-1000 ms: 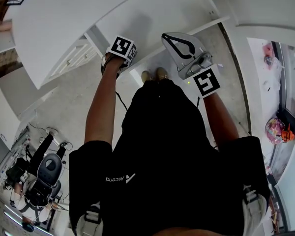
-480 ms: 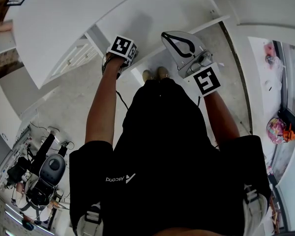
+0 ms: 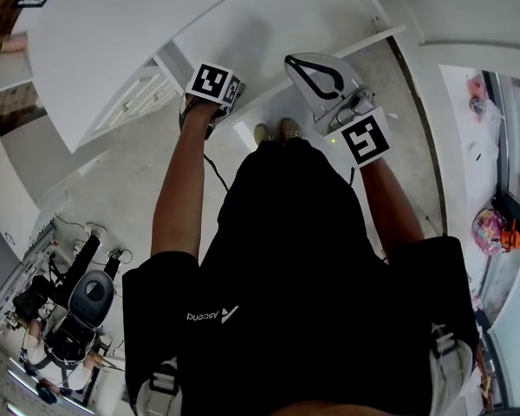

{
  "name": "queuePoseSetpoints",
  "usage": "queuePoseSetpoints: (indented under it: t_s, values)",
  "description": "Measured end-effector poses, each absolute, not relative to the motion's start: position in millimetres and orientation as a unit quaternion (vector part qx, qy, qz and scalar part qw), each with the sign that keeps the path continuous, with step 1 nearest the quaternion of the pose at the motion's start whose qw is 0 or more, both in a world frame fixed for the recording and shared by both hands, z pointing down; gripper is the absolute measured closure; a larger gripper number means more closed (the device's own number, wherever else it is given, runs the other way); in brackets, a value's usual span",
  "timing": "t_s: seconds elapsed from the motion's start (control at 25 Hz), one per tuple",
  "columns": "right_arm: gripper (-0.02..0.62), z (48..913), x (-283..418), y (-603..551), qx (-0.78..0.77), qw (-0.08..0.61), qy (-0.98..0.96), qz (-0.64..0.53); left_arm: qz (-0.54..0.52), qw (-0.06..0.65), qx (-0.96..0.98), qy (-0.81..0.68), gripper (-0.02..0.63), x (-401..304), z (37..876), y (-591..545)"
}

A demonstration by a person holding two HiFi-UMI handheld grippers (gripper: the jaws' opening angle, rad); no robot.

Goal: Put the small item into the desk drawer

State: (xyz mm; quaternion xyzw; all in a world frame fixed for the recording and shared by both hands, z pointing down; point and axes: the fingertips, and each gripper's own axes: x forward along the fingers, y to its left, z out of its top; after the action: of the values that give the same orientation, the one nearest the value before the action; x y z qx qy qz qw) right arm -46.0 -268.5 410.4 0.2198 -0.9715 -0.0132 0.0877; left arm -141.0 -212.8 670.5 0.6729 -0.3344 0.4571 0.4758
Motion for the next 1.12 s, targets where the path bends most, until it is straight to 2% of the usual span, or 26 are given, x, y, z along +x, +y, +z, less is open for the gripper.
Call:
queuePoseSetpoints:
  t_s: [0.28,0.52,0.8,1.12]
  values:
    - [0.595,397,-55,-258,0.216,0.076,-0.973,-0.019,0.387,0.427,0.721,-0.384,0.408,-141,613,-225]
    - [0.595,372,-64,-242,0.217,0.05,-0.975,-0.021,0.31,0.335,0.773,-0.442,0.412,-149,537,-233]
    - [0.595,340,-67,-220,0.211,0.012,-0.977,-0.018,0.154,0.228,0.829,-0.487,0.483,-137,437,-223]
    - [0.595,301,-60,-180,0.193,-0.028,-0.981,-0.023,0.052,0.107,0.854,-0.507,0.557,-112,345,-186]
